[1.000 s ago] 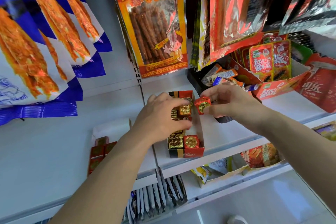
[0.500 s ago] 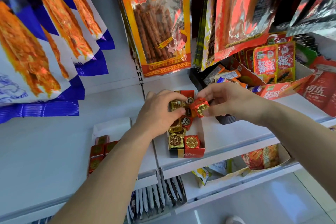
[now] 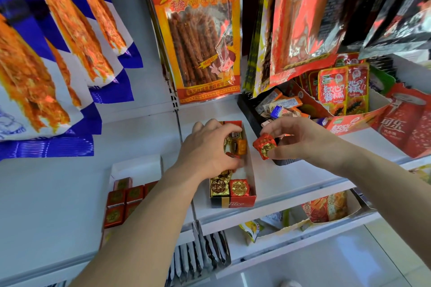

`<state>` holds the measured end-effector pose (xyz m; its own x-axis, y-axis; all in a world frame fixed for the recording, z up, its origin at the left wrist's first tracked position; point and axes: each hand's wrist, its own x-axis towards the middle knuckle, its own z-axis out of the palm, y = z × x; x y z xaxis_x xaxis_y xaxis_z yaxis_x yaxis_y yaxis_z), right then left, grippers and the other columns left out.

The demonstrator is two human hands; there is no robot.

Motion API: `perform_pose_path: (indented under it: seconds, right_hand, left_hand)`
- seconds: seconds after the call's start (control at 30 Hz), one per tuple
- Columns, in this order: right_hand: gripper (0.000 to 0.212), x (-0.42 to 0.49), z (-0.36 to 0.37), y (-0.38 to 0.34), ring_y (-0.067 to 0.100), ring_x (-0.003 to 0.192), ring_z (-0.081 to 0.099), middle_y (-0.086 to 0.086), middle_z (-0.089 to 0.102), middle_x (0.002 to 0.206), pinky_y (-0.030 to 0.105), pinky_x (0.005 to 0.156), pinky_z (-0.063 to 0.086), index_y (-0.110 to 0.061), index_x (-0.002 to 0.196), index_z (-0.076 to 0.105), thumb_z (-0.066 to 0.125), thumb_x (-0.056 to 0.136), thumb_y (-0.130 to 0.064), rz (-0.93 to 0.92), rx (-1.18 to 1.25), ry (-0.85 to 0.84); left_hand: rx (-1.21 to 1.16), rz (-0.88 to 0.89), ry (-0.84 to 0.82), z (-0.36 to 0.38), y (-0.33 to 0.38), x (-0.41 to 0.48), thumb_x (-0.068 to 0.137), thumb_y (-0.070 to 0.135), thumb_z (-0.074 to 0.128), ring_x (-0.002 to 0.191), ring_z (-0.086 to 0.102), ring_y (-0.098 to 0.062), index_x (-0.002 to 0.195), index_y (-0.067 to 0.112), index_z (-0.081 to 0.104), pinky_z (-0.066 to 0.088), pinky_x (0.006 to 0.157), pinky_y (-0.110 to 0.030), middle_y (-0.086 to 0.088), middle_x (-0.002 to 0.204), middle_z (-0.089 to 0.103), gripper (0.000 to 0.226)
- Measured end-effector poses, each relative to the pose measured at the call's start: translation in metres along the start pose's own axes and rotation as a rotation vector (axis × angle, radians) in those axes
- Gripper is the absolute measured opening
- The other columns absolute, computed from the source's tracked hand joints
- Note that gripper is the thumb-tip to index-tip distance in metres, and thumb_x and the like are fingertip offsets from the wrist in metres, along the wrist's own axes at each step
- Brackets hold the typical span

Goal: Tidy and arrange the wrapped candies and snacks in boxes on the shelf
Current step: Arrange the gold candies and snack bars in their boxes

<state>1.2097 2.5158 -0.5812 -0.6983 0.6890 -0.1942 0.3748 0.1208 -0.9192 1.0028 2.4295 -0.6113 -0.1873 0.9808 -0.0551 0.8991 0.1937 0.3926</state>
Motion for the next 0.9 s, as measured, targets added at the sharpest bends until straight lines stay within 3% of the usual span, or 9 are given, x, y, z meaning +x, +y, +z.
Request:
perform_pose_path:
  seconds: [0.2, 0.3, 0.47, 0.63, 0.7, 0.83, 0.9]
  right_hand:
    - [0.027, -0.002, 0.003, 0.005, 0.023, 0.073, 0.059, 0.017, 0.067, 0.107, 0.042, 0.073, 0.054, -0.014, 0.100, 0.072, 0.080, 0.077, -0.002, -0.003, 0.008, 0.006]
    - [0.027, -0.001, 0.005, 0.004, 0.021, 0.068, 0.056, 0.014, 0.070, 0.103, 0.041, 0.071, 0.048, -0.013, 0.102, 0.072, 0.079, 0.079, -0.002, -0.012, 0.023, -0.010]
    - [0.030, 0.012, 0.015, -0.004, 0.012, 0.057, 0.049, 0.010, 0.071, 0.103, 0.036, 0.056, 0.037, -0.016, 0.106, 0.071, 0.080, 0.080, -0.005, -0.032, -0.012, -0.085]
    - [0.038, 0.027, 0.023, -0.012, 0.001, 0.056, 0.055, 0.003, 0.067, 0.109, 0.010, 0.048, 0.039, -0.023, 0.111, 0.067, 0.083, 0.078, -0.011, -0.026, -0.279, -0.183]
    - [0.039, 0.032, 0.023, -0.016, 0.001, 0.056, 0.056, -0.004, 0.066, 0.109, 0.011, 0.049, 0.040, -0.026, 0.112, 0.067, 0.082, 0.079, -0.015, -0.032, -0.406, -0.221]
    - [0.040, 0.037, 0.023, -0.023, 0.003, 0.075, 0.064, -0.021, 0.064, 0.113, 0.014, 0.063, 0.043, -0.037, 0.121, 0.066, 0.076, 0.083, -0.029, -0.074, -0.744, -0.305]
    - [0.043, 0.038, 0.024, -0.026, -0.005, 0.077, 0.063, -0.027, 0.062, 0.110, 0.009, 0.061, 0.041, -0.036, 0.129, 0.062, 0.071, 0.088, -0.029, -0.059, -0.794, -0.333]
  left_hand:
    - [0.038, -0.024, 0.001, 0.000, 0.002, 0.003, 0.070, 0.058, 0.076, 0.119, 0.044, -0.018, 0.129, 0.047, 0.052, 0.045, 0.084, -0.036, 0.016, 0.129, 0.051, 0.064]
    - [-0.115, -0.048, 0.008, -0.003, -0.007, 0.003, 0.076, 0.054, 0.073, 0.120, 0.052, -0.015, 0.123, 0.047, 0.060, 0.050, 0.092, -0.040, 0.017, 0.133, 0.056, 0.049]
    - [-0.295, -0.048, 0.039, 0.001, -0.020, 0.006, 0.084, 0.048, 0.070, 0.113, 0.056, -0.010, 0.111, 0.049, 0.066, 0.050, 0.092, -0.040, 0.019, 0.125, 0.062, 0.028]
    - [-0.348, -0.030, 0.072, 0.005, -0.025, 0.007, 0.090, 0.036, 0.066, 0.109, 0.058, -0.009, 0.106, 0.048, 0.067, 0.052, 0.090, -0.042, 0.017, 0.121, 0.065, 0.021]
    - [-0.365, -0.017, 0.079, 0.005, -0.028, 0.006, 0.090, 0.034, 0.066, 0.110, 0.058, -0.009, 0.105, 0.048, 0.068, 0.051, 0.091, -0.042, 0.017, 0.121, 0.065, 0.020]
    - [-0.377, 0.004, 0.068, 0.004, -0.031, 0.005, 0.092, 0.034, 0.066, 0.114, 0.055, -0.011, 0.103, 0.044, 0.070, 0.048, 0.095, -0.041, 0.015, 0.124, 0.063, 0.016]
    - [-0.383, 0.011, 0.059, 0.003, -0.032, 0.003, 0.092, 0.034, 0.066, 0.114, 0.054, -0.011, 0.102, 0.044, 0.070, 0.048, 0.095, -0.040, 0.015, 0.124, 0.061, 0.015]
